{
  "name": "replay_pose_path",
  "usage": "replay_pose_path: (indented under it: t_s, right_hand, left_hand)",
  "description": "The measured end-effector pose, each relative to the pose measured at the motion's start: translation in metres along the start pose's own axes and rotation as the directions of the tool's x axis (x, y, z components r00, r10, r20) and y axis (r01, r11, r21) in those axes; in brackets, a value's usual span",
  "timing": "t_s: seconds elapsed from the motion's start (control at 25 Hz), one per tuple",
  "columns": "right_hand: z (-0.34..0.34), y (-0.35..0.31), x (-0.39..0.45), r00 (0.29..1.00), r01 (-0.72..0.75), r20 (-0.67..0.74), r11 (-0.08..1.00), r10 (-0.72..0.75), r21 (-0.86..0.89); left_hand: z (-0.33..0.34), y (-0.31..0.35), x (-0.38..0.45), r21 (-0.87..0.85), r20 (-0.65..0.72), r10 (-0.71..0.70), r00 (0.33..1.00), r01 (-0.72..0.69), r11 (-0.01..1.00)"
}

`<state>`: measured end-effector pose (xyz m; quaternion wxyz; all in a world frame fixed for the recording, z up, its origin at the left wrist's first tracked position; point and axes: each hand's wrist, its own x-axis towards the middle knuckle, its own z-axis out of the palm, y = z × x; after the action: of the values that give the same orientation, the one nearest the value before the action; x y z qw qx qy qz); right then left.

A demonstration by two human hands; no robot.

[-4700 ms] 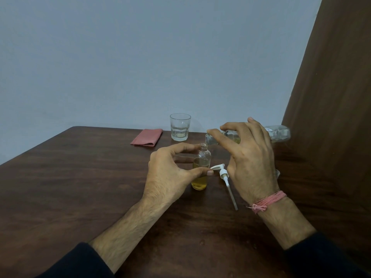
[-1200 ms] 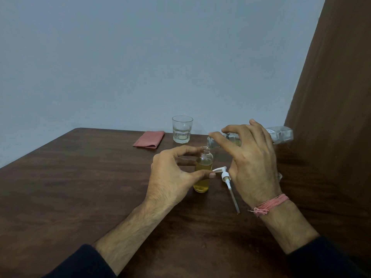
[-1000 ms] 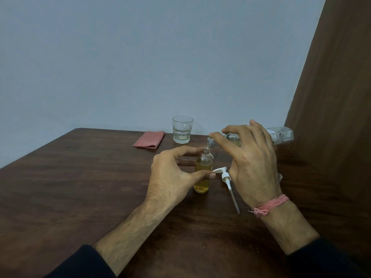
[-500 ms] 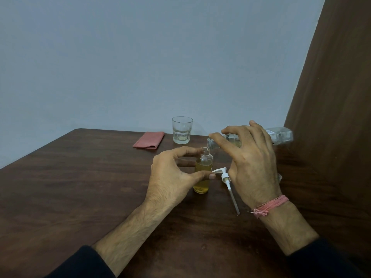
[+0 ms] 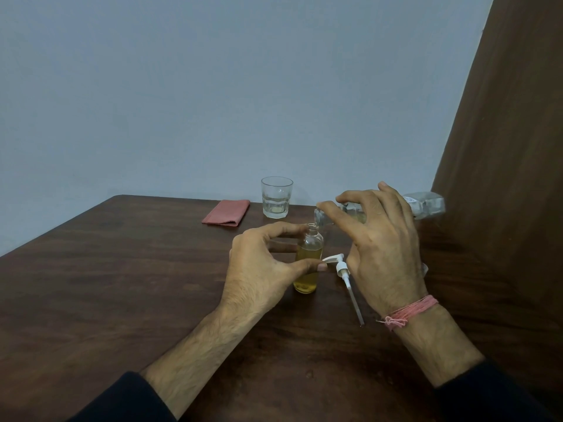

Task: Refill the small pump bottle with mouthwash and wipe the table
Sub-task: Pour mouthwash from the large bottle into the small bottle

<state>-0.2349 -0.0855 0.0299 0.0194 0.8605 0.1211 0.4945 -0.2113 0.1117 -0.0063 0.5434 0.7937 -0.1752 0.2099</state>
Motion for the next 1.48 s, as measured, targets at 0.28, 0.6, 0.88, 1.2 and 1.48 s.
replay_pose_path:
  t_s: [0.28,0.6,0.88,1.2,1.48]
  right_hand:
    - [-0.0002,-0.0003,-0.0001,1.000,-0.003,0.000,1.000,0.003,0.001]
    - [-0.0006,-0.0001,0.0003,1.000,-0.004,0.003,1.000,0.004,-0.004]
    - [-0.0006,0.0000,0.0005,1.000,-0.002,0.011,1.000,0.002,-0.007]
    - [0.0000,0.0006,0.0009,1.000,0.011,0.000,1.000,-0.011,-0.017]
    - [-0.0010,-0.0003,0.0017,1.000,0.021,-0.004,1.000,-0.021,-0.020]
  left_hand:
    - [0.0003,0.0001,-0.0004,0.008,-0.009,0.005,1.000,-0.005,1.000]
    - [0.0009,0.0028,-0.0012,0.004,-0.010,-0.037,0.999,0.037,0.999]
    - [0.0007,0.0037,-0.0008,0.009,-0.002,-0.050,0.999,0.050,0.999]
    - [0.0012,0.0004,-0.0011,0.004,-0.001,-0.041,0.999,0.041,0.999]
    - [0.0010,-0.0007,-0.0001,0.006,-0.006,-0.044,0.999,0.044,0.999]
